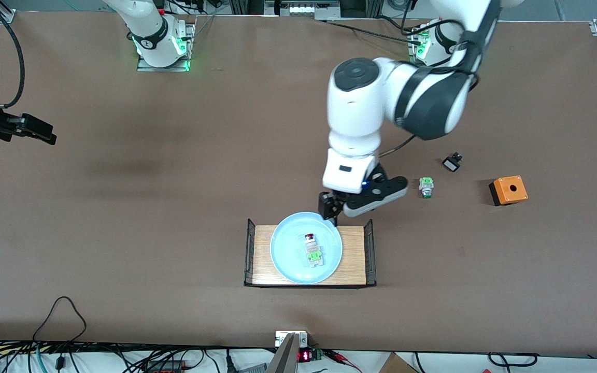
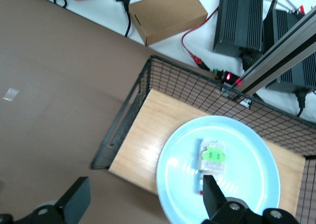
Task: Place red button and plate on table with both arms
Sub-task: 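Move the left gripper over the plate and lower onto the green switch, then close the left gripper on the green switch on the plate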
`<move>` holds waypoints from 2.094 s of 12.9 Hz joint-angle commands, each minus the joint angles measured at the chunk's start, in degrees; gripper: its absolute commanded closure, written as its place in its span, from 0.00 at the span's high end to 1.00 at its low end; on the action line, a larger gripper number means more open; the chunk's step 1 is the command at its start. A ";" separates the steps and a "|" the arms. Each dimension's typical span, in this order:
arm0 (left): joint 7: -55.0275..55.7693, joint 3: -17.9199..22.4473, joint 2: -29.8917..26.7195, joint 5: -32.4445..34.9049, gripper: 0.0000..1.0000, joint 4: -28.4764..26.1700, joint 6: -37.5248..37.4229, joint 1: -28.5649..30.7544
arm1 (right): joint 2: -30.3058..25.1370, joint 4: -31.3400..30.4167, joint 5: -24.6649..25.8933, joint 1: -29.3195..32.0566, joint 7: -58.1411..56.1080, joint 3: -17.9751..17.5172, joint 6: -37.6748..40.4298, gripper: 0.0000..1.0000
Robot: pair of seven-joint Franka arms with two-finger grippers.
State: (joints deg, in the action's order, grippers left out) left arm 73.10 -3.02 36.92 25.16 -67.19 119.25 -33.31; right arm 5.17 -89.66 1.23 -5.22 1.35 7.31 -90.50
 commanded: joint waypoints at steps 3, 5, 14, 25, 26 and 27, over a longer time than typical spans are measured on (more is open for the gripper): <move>12.04 1.08 7.19 12.70 1.00 5.66 2.29 -4.38 | 0.54 0.45 0.17 0.03 -0.20 -0.02 -0.73 1.00; 14.86 1.17 10.34 15.52 1.00 8.37 3.44 -4.92 | 0.63 0.45 0.26 0.03 -0.20 -0.02 -0.82 1.00; 23.04 10.48 21.87 18.17 1.00 17.18 6.87 -11.42 | 1.07 0.45 0.17 0.21 0.15 -0.02 -2.05 1.00; 25.86 12.16 24.07 18.00 0.35 17.35 9.33 -11.69 | 1.33 0.45 0.08 0.03 0.15 -0.02 -2.05 1.00; 25.95 12.33 24.07 18.00 0.30 17.35 9.42 -11.69 | 1.24 0.54 0.00 0.21 0.15 -0.02 -2.05 1.00; 26.21 12.34 24.07 18.00 0.20 17.35 9.33 -11.69 | 1.24 0.54 0.00 0.30 0.24 0.07 -2.05 1.00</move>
State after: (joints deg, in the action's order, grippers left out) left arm 97.52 8.50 59.24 41.74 -52.59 128.74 -44.63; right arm 6.31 -89.66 1.23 -5.21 1.41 7.32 -92.38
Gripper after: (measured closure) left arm 0.581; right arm 0.000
